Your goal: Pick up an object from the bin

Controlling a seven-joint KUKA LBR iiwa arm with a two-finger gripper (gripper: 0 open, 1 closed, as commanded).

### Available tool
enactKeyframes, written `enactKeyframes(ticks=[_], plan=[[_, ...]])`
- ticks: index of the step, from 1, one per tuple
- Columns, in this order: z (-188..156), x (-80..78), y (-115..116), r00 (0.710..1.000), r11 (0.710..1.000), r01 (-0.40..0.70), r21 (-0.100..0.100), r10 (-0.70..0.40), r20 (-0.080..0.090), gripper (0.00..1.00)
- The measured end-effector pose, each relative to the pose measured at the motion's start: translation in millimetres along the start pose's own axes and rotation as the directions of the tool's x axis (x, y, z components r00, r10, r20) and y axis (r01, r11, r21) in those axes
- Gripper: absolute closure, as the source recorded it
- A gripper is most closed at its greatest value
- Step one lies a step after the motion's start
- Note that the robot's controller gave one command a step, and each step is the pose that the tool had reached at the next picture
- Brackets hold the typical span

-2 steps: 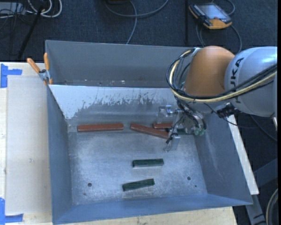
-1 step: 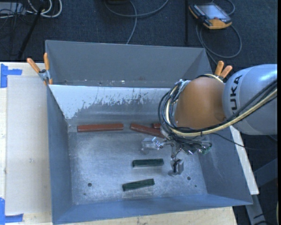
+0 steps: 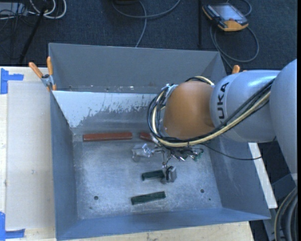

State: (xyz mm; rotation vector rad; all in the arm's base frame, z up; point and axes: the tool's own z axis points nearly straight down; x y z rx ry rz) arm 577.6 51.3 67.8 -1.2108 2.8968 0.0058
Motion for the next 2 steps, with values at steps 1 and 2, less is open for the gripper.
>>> enactKeyframes(ticks=[1, 2], plan=[[-2, 1.9, -2, 1.000, 1.000, -0.004, 0.002, 0.004, -0.002, 1.00], [-151, 10.9, -9, 0.999, 0.999, -0.047, 0.008, 0.047, 0.004, 1.00]])
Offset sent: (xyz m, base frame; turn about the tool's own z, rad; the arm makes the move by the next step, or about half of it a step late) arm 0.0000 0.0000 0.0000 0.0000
